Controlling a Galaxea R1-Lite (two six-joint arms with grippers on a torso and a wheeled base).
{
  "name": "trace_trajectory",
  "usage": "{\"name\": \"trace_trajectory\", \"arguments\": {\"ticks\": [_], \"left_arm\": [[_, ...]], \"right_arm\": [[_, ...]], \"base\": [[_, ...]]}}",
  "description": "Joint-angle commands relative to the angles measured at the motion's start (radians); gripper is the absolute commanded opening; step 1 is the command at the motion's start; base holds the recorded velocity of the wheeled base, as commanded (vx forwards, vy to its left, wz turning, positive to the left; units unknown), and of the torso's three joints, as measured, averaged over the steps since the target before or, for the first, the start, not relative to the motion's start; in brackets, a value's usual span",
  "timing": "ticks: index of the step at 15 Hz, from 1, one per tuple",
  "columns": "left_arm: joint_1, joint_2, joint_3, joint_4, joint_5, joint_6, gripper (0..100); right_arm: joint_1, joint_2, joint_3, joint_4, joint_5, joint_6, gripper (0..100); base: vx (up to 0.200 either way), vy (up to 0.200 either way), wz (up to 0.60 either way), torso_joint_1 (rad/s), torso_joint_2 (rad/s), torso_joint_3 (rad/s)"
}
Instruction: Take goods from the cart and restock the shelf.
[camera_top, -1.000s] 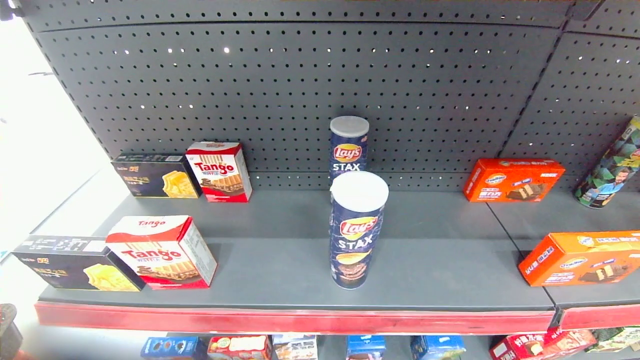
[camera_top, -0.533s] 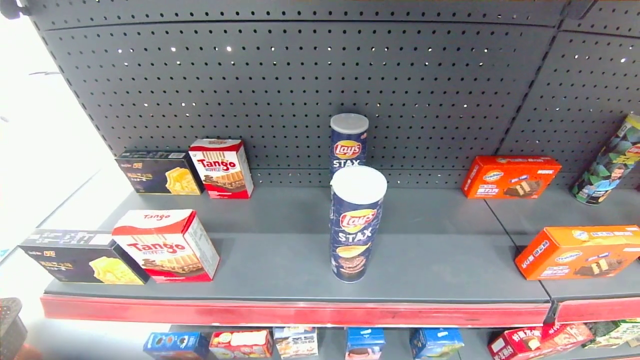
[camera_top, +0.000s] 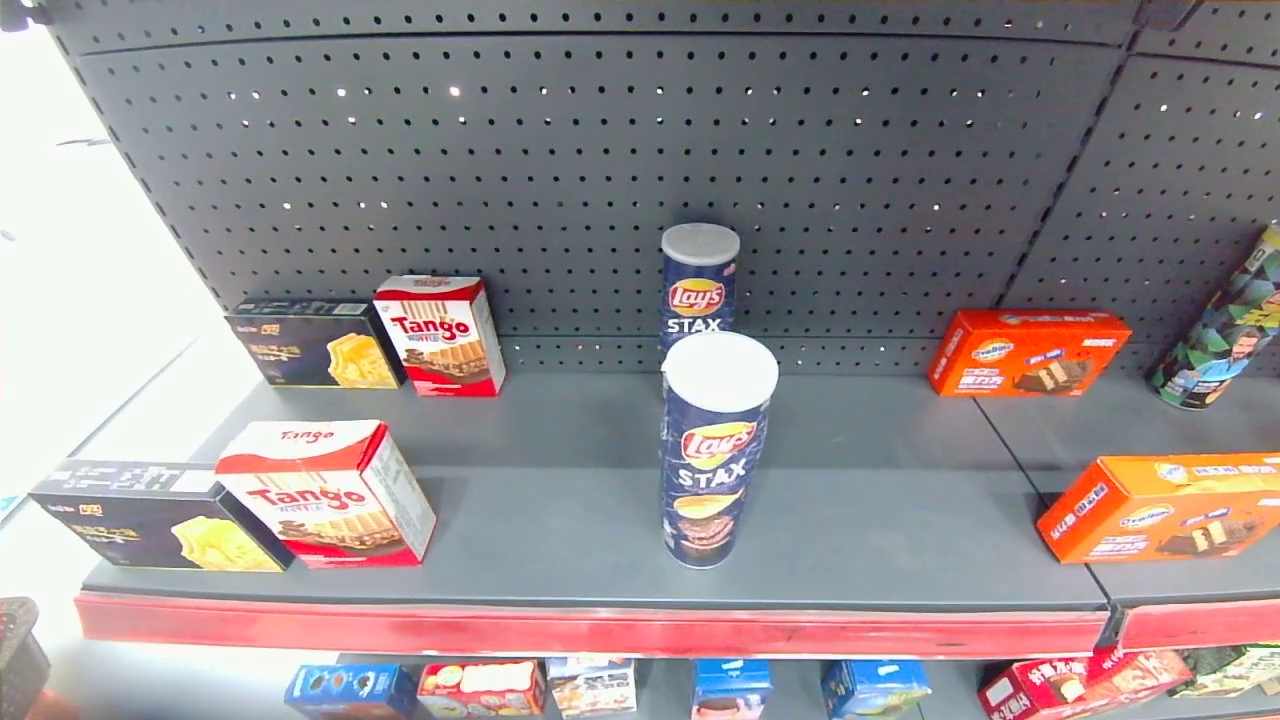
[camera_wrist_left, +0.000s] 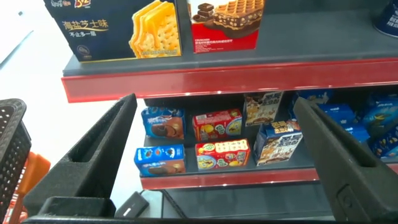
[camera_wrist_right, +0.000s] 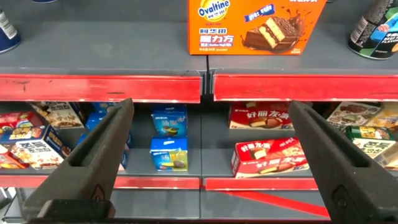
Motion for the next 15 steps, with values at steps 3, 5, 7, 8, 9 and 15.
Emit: {"name": "trace_trajectory", "arguments": {"ticks": [3, 5, 7, 8, 9, 15], "left_arm": [[0.0, 0.001, 0.0, 0.0, 0.0, 0.0, 100], [0.0, 0.001, 0.0, 0.0, 0.0, 0.0, 100], [0.0, 0.001, 0.0, 0.0, 0.0, 0.0, 100], [0.0, 0.001, 0.0, 0.0, 0.0, 0.0, 100], [0.0, 0.001, 0.0, 0.0, 0.0, 0.0, 100], [0.0, 0.001, 0.0, 0.0, 0.0, 0.0, 100]], "right_arm": [[0.0, 0.004, 0.0, -0.002, 0.002, -0.002, 100], [0.0, 0.004, 0.0, -0.002, 0.002, -0.002, 100], [0.0, 0.004, 0.0, 0.0, 0.002, -0.001, 100], [0.0, 0.004, 0.0, -0.002, 0.002, -0.001, 100], [0.0, 0.004, 0.0, -0.002, 0.002, -0.001, 100], [0.0, 0.004, 0.0, 0.0, 0.002, -0.002, 100]], "base": [[0.0, 0.0, 0.0, 0.0, 0.0, 0.0], [0.0, 0.0, 0.0, 0.0, 0.0, 0.0], [0.0, 0.0, 0.0, 0.0, 0.0, 0.0], [0.0, 0.0, 0.0, 0.0, 0.0, 0.0], [0.0, 0.0, 0.0, 0.0, 0.0, 0.0], [0.0, 0.0, 0.0, 0.0, 0.0, 0.0]]}}
